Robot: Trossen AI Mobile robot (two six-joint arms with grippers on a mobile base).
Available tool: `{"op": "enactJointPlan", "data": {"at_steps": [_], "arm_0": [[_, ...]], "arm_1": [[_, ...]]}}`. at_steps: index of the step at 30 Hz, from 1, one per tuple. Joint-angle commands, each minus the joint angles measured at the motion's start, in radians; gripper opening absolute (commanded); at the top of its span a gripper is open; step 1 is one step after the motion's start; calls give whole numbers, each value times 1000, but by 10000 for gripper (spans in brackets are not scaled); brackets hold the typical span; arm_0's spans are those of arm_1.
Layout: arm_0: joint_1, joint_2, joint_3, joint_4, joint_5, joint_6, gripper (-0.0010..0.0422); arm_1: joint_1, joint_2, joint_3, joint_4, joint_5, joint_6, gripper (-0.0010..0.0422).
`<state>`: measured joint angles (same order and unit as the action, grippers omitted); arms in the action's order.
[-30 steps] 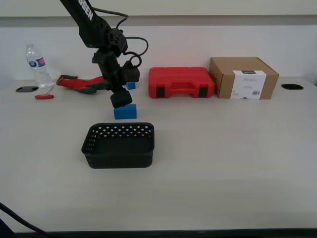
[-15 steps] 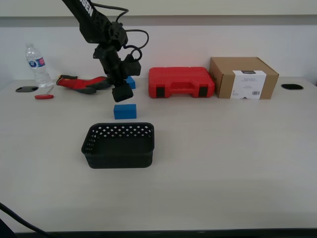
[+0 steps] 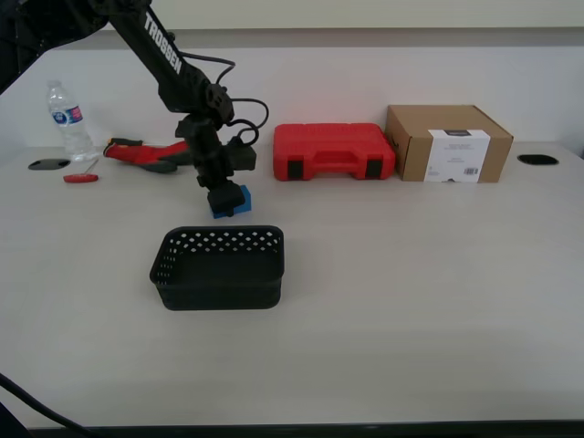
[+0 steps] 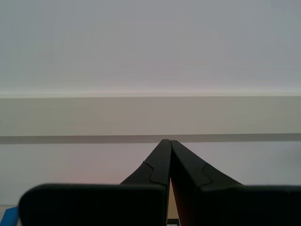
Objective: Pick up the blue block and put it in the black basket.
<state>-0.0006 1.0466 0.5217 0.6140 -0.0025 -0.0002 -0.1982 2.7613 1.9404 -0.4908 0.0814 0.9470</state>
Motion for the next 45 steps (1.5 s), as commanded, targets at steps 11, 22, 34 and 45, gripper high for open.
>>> {"op": "enactJointPlan", "data": {"at_steps": [11, 22, 34, 45], "arm_0": [[1, 0, 1, -16, 0, 0, 0], [1, 0, 1, -24, 0, 0, 0], [1, 0, 1, -24, 0, 0, 0], [1, 0, 1, -24, 0, 0, 0]], "arm_1": [[-21, -378, -3, -249, 78, -51, -2], [-159, -568, -539, -188, 114, -134, -2], [-184, -601, -853, -19, 172, -235, 0], [-182, -601, -860, 93, 174, -331, 30]]}}
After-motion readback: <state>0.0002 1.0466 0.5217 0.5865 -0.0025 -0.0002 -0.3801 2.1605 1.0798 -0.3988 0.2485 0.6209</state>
